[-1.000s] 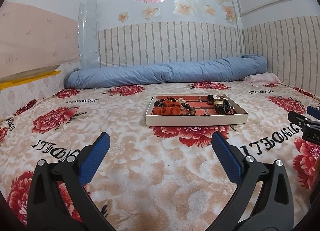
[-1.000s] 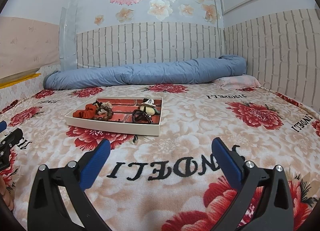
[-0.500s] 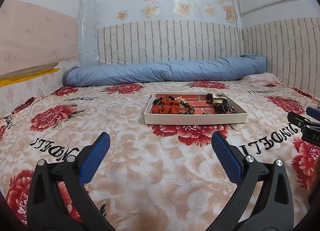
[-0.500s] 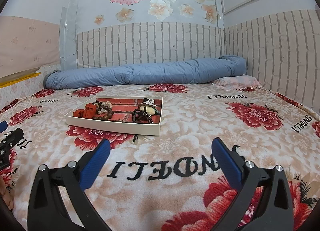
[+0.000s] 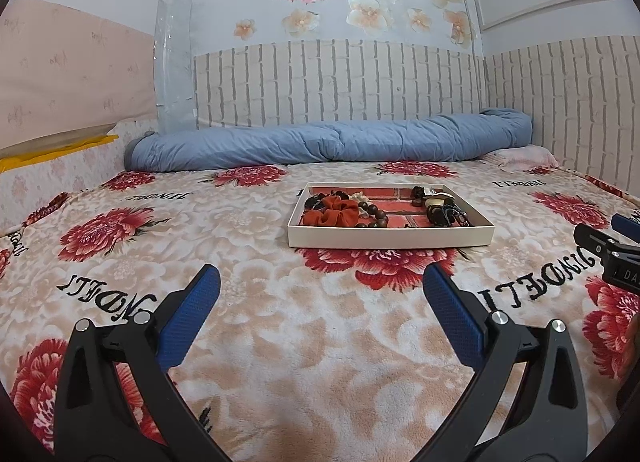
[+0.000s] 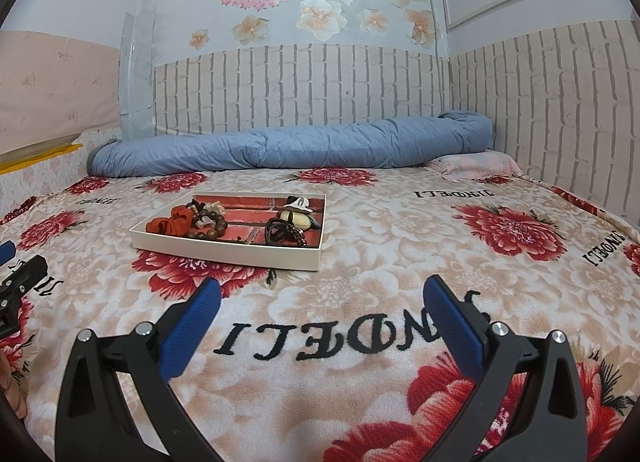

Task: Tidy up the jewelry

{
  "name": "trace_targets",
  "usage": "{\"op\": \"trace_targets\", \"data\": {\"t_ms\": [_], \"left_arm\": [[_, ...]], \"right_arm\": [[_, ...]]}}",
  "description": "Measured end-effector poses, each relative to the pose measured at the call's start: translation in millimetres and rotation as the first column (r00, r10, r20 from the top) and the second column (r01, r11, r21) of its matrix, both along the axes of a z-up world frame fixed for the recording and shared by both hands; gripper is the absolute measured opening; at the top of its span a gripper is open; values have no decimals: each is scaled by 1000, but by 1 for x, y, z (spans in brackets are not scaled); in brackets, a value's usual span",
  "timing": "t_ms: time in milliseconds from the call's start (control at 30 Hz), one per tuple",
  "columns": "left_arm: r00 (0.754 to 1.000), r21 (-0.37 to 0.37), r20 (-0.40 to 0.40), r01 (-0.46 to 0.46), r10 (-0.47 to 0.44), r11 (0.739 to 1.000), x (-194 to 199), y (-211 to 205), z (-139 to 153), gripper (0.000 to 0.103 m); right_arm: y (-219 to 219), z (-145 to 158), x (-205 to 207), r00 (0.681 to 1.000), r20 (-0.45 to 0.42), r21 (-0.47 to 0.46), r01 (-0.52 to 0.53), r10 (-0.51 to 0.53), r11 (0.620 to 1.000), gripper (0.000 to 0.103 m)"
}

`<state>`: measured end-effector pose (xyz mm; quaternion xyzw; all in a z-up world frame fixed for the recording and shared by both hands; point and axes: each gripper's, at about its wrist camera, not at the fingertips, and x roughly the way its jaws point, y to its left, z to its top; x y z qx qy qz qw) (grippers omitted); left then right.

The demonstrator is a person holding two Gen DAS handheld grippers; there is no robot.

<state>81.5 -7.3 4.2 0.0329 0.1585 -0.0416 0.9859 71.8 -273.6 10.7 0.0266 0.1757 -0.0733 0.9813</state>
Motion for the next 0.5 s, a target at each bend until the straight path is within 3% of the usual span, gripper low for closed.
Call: {"op": "trace_targets", "data": {"t_ms": [500], "left_arm": [[1000,-3,-3,2,-2,1000,1,-1,-2,98]], "right_arm": [[0,0,0,1000,2,-1,-1,1,1000,99]]}}
